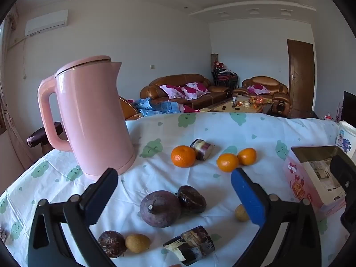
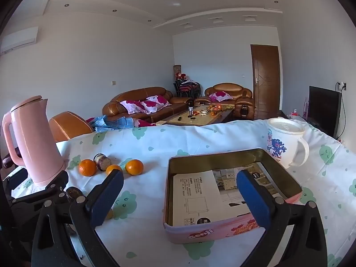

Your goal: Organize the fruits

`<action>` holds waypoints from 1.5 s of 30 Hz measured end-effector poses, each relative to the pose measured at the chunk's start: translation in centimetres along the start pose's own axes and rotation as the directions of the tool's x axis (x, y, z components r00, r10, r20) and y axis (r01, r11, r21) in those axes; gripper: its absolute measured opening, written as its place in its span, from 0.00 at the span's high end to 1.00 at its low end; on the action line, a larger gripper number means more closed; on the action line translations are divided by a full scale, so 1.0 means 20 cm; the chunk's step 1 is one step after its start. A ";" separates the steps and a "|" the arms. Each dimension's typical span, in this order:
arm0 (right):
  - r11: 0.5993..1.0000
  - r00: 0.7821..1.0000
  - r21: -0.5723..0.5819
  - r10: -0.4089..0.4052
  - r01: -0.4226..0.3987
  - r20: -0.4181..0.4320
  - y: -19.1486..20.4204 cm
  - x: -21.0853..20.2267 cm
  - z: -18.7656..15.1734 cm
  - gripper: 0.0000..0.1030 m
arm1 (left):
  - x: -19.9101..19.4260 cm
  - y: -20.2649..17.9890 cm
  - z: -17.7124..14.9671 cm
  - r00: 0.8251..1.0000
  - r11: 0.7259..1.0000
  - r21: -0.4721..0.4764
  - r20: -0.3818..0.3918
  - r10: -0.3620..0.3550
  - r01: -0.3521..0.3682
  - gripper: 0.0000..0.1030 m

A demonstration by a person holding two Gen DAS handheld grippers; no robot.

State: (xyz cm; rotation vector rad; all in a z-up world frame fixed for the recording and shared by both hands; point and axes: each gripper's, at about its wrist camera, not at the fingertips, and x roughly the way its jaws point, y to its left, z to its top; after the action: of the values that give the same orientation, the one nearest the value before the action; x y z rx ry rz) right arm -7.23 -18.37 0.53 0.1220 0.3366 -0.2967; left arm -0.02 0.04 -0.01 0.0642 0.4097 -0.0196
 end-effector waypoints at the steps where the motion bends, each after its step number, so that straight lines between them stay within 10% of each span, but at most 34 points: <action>1: 1.000 1.000 0.007 -0.001 0.001 -0.001 0.00 0.00 0.00 0.01 | 0.00 0.00 0.00 1.000 1.000 -0.002 -0.002 0.002 -0.002 0.00; 45: 1.000 0.999 0.026 0.010 -0.009 -0.044 -0.01 0.03 0.00 0.01 | -0.03 -0.01 -0.01 0.999 0.999 0.008 0.006 -0.050 0.050 0.00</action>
State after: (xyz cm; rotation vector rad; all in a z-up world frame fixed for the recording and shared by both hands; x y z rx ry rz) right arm -6.81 -18.64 0.32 0.1555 0.3756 -0.2892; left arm -0.68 -0.05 0.03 0.0611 0.4051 -0.0709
